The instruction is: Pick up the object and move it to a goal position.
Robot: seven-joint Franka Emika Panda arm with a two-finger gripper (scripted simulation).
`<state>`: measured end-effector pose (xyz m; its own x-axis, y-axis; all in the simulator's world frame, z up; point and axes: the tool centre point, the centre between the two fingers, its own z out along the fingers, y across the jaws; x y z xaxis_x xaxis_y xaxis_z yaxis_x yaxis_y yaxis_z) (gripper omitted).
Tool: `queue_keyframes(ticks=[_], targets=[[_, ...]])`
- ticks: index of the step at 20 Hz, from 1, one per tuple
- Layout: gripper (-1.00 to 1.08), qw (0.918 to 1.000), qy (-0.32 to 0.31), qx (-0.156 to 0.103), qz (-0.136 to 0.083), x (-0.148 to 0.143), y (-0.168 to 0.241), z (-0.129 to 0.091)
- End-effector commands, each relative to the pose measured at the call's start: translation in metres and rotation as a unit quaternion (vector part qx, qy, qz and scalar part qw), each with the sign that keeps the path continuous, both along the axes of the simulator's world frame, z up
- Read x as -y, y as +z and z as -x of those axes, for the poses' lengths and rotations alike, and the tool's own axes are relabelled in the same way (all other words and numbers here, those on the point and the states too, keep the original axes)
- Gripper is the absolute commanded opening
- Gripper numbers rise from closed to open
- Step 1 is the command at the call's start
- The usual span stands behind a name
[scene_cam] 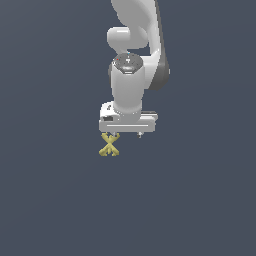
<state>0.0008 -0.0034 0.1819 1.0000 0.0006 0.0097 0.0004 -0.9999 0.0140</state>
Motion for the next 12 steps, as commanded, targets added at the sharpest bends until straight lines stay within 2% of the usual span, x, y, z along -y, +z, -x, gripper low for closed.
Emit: queue_keyframes(ticks=[1,12], targets=[[1.00,1.0000,0.000,0.000,0.000,0.000,0.000,0.000],[1.00,1.0000,-0.008,0.005,-0.001,0.024,0.011,0.002]])
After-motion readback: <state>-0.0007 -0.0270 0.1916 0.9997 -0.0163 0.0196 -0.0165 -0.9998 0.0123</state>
